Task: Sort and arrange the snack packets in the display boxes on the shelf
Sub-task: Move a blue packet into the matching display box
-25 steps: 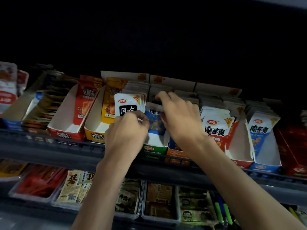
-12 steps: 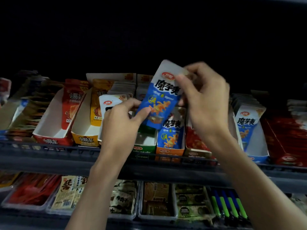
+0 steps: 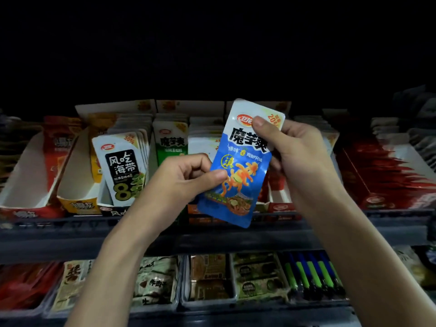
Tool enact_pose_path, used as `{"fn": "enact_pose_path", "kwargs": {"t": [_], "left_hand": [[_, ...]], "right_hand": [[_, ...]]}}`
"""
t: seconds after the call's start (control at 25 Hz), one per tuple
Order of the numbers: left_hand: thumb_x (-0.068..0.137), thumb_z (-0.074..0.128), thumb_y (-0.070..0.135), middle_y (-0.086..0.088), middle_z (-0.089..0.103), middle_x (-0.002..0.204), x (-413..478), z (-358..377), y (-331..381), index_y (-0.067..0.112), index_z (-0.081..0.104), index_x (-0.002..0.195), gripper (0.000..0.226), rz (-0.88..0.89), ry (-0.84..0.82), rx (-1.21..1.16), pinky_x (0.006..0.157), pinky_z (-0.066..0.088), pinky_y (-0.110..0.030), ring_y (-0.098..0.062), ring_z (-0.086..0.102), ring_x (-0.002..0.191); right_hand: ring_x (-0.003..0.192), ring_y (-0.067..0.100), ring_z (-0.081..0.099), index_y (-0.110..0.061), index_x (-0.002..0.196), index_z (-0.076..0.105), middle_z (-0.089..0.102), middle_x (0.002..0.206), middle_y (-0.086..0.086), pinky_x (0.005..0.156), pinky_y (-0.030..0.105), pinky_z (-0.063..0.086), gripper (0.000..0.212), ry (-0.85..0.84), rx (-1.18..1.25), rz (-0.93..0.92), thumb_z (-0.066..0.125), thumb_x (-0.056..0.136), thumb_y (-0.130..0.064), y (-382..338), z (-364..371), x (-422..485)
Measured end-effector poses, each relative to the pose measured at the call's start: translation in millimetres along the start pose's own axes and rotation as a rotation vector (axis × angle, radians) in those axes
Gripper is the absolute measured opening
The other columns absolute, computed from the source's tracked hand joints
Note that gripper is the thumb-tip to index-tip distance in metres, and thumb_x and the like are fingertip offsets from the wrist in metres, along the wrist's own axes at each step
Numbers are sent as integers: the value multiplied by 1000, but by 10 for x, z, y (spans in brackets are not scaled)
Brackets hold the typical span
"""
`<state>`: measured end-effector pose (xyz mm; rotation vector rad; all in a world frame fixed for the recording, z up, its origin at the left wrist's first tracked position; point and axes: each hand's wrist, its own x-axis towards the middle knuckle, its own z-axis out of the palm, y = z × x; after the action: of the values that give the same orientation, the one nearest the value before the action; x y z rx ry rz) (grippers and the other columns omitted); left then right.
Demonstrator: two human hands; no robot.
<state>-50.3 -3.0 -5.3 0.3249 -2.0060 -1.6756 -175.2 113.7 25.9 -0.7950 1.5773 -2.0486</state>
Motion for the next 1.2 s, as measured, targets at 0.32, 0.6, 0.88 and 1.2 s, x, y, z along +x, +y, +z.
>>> {"fn": "enact_pose_path", "kwargs": {"t": [0.32, 0.6, 0.88, 1.2], "left_hand": [[74, 67, 29, 11, 44, 48, 127, 251, -125, 19, 53, 55, 27, 61, 20, 106, 40, 24, -10, 0, 31, 43], [86, 68, 22, 14, 57, 53, 186, 588, -158, 23, 66, 68, 19, 155, 146, 234, 46, 33, -13, 1, 45, 47], [90, 61, 32, 21, 67, 84, 299, 1032, -254, 31, 69, 93, 9, 315, 109, 678, 69, 47, -17, 3, 60, 71], [98, 45, 46, 20, 53, 123, 374, 1323, -411, 44, 47, 134, 37, 273, -180, 1068, 88, 45, -31, -6, 50, 112]], "right_hand": [[45, 1, 59, -7, 82, 68, 72, 66, -2, 42, 11, 41, 15, 44, -111, -8, 63, 93, -15, 8, -362, 54], [42, 4, 42, -10, 88, 70, 66, 67, 0, 39, 15, 31, 10, 110, -209, -75, 67, 91, -20, -10, -669, 113], [56, 5, 48, -14, 90, 67, 62, 79, 4, 52, 25, 39, 10, 459, -106, -412, 65, 94, -23, -156, -1329, 209], [67, -6, 61, -14, 100, 69, 71, 84, -9, 61, 15, 47, 10, 445, -350, -407, 65, 95, -21, 92, -1503, 301]]}}
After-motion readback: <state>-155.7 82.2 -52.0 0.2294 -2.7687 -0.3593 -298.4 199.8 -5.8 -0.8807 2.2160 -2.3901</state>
